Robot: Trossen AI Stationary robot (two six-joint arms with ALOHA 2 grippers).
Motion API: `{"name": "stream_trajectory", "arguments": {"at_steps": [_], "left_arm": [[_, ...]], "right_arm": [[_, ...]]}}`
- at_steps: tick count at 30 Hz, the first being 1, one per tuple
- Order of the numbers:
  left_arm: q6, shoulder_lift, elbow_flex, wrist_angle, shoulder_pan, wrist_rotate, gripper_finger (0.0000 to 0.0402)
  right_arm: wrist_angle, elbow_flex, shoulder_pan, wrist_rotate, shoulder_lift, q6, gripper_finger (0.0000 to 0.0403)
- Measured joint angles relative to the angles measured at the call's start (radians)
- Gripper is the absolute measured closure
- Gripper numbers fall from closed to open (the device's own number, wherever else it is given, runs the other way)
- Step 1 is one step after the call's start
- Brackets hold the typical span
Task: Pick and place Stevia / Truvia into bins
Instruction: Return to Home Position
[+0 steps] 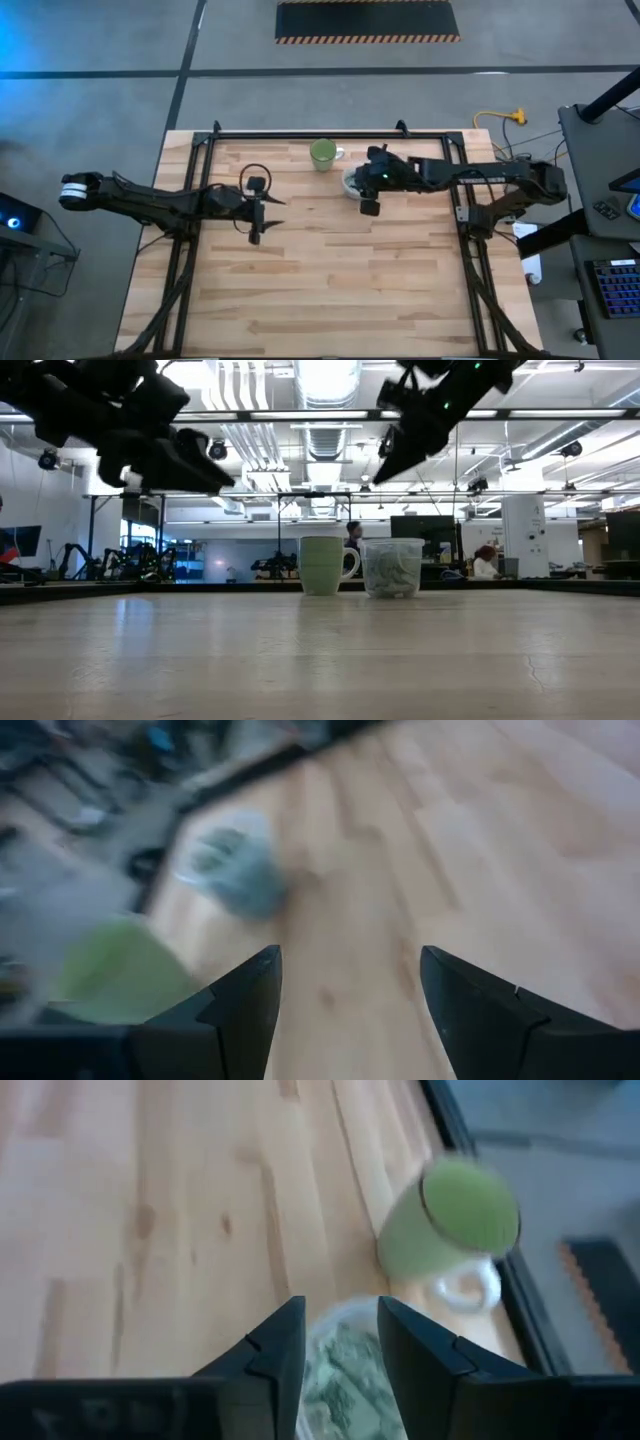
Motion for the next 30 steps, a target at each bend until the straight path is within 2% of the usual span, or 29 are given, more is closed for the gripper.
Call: {"name": "stream_trajectory", "arguments": {"at_steps": [5,11,15,20,25,30], "left_arm": [[0.000,-0.054,-0.003,0.128,0.002,-0.127,0.0180],[-0.017,-0.200,-0.020,0.150,0.031,-0.167,0.0180],[-0.050,-0.325,-0.045,0.088,0.045,-0.166,0.0180],[-0.069,-0.491,-0.049,-0.063,0.051,-0.166,0.0180],[-0.102,-0.619,-0.069,-0.172,0.051,-0.165,0.0180],[-0.131,-0.778,-0.163,-0.167,0.051,-0.165,0.0180]], "right_arm": [[0.131,-0.092,0.019,-0.001,-0.133,-0.028,0.0291],[0.259,-0.250,0.019,-0.001,-0.335,-0.027,0.0289],[0.316,-0.332,0.016,0.000,-0.474,-0.002,0.0287],[0.356,-0.411,0.016,0.000,-0.598,0.026,0.0289],[0.373,-0.475,0.016,0.002,-0.657,0.051,0.0297],[0.371,-0.540,0.019,-0.017,-0.676,0.102,0.0303]]}}
